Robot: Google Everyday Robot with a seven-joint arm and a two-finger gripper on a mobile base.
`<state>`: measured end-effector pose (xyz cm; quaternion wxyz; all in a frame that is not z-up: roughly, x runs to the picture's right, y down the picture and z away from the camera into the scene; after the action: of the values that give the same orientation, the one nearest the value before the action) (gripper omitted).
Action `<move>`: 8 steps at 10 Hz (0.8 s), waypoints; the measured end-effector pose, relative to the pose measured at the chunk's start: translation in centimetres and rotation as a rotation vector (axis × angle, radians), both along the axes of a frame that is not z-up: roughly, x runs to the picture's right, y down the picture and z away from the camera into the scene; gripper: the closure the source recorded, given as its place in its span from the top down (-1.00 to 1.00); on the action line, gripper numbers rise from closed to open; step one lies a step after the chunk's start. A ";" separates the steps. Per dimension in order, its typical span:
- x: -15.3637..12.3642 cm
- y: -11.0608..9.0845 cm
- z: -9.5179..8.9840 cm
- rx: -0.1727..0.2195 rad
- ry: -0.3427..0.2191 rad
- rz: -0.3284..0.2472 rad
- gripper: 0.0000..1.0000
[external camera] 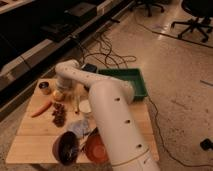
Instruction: Place apple in red bowl
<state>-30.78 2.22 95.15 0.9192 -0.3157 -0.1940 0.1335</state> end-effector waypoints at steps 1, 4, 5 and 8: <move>-0.1 0.0 0.0 0.001 -0.004 -0.001 -0.69; -0.5 -0.3 -1.1 0.012 -0.006 -0.034 -1.00; -0.6 -0.8 -2.0 0.008 -0.005 -0.042 -1.00; 0.0 -3.2 -5.9 -0.022 0.013 -0.079 -1.00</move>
<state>-30.79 -0.95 89.20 0.9215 -0.3321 -0.1740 0.1015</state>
